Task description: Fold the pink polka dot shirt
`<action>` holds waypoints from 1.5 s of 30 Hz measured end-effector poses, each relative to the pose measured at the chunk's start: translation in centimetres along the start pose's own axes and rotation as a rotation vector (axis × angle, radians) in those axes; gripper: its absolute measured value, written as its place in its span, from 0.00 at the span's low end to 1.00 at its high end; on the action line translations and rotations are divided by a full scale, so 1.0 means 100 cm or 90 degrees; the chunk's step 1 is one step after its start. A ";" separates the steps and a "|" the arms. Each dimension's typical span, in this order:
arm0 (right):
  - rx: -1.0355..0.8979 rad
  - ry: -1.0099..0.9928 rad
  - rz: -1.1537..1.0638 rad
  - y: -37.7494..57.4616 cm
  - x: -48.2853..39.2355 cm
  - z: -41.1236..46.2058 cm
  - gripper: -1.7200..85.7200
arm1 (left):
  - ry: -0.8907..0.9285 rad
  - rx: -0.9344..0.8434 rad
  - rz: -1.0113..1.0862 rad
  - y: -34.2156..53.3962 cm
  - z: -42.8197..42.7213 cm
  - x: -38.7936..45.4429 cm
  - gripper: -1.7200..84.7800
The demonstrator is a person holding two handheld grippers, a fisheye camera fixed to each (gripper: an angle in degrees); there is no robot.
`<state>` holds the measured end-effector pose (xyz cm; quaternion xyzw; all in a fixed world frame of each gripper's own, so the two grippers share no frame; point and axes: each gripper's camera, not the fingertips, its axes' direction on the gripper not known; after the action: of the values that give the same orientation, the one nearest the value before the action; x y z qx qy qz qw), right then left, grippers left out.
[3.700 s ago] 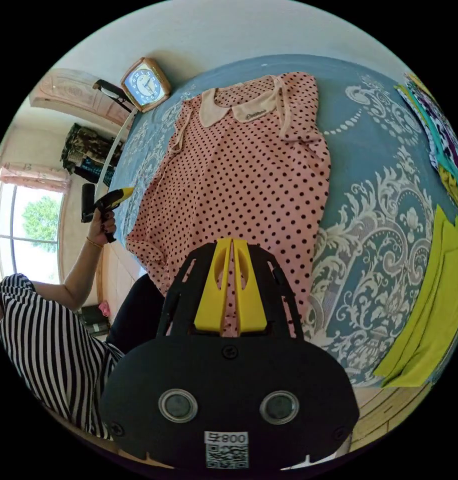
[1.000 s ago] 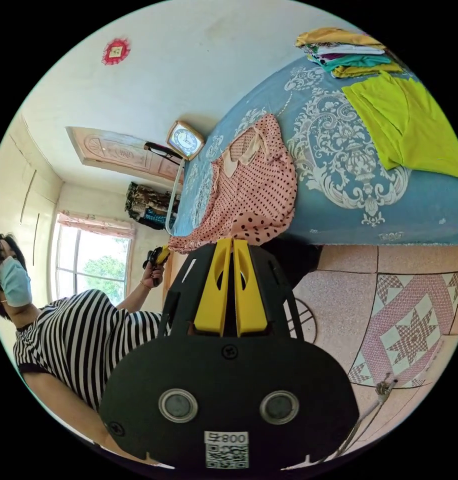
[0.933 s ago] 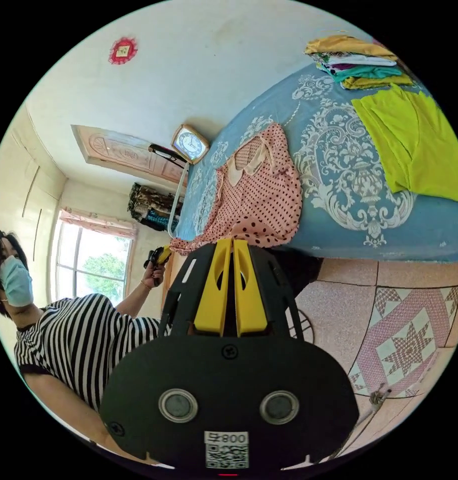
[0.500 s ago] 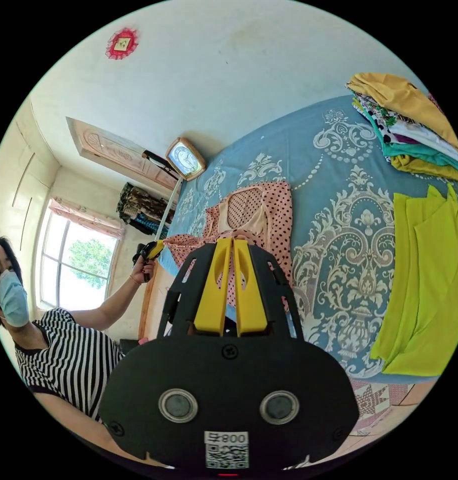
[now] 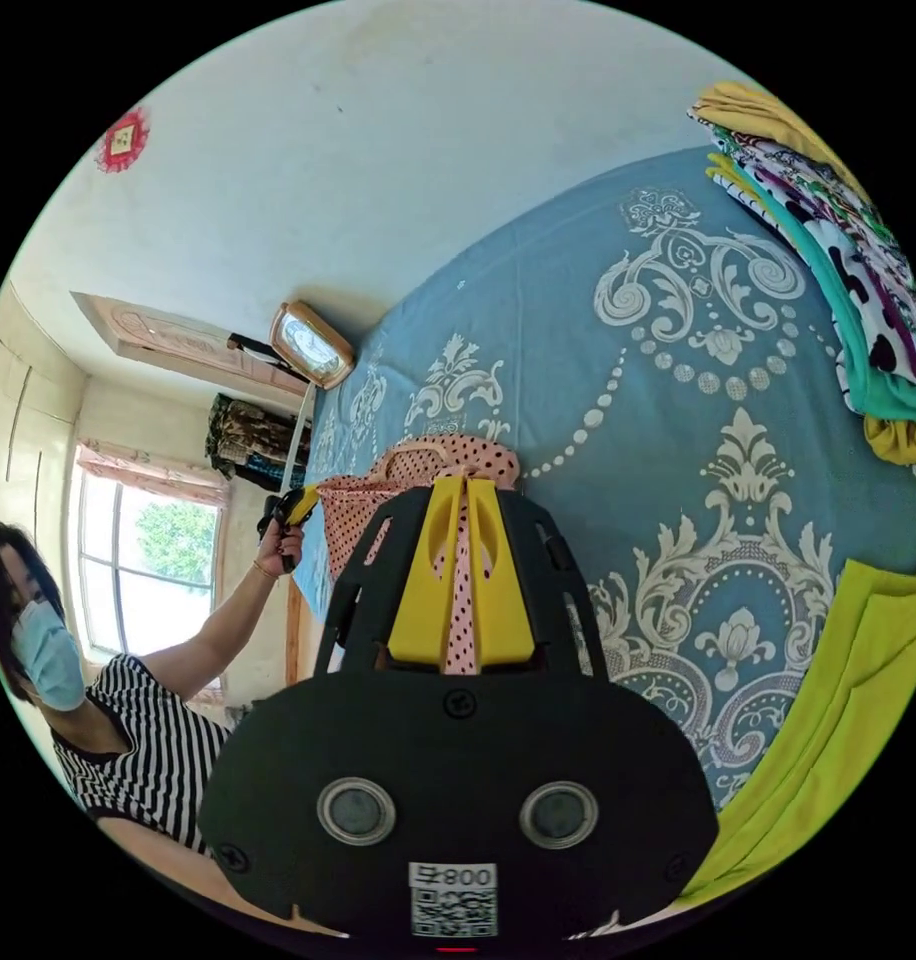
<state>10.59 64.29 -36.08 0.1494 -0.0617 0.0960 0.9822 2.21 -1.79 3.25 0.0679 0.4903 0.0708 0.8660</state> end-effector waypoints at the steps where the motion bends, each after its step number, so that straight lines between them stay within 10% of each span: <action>1: -0.011 0.006 0.009 -0.012 0.007 0.009 0.03 | -0.006 0.001 -0.005 -0.008 0.005 -0.003 0.03; 17: 0.076 -0.076 0.030 -0.069 0.046 0.024 0.03 | 0.035 0.092 0.026 -0.040 0.031 -0.007 0.08; 25: -0.116 0.129 -0.106 -0.077 -0.002 0.105 0.02 | -0.277 -0.096 0.172 -0.030 0.112 0.034 0.03; 30: -0.107 0.131 -0.086 -0.083 0.008 0.104 0.02 | -0.262 -0.079 0.174 -0.029 0.113 0.039 0.03; 45: -0.051 0.049 0.038 0.109 0.063 0.007 0.10 | -0.254 -0.012 0.080 0.120 0.030 -0.003 0.11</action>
<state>14.43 75.33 -31.44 0.1045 -0.0318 0.1283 0.9857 3.98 9.75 7.28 0.1030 0.3029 0.1141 0.9405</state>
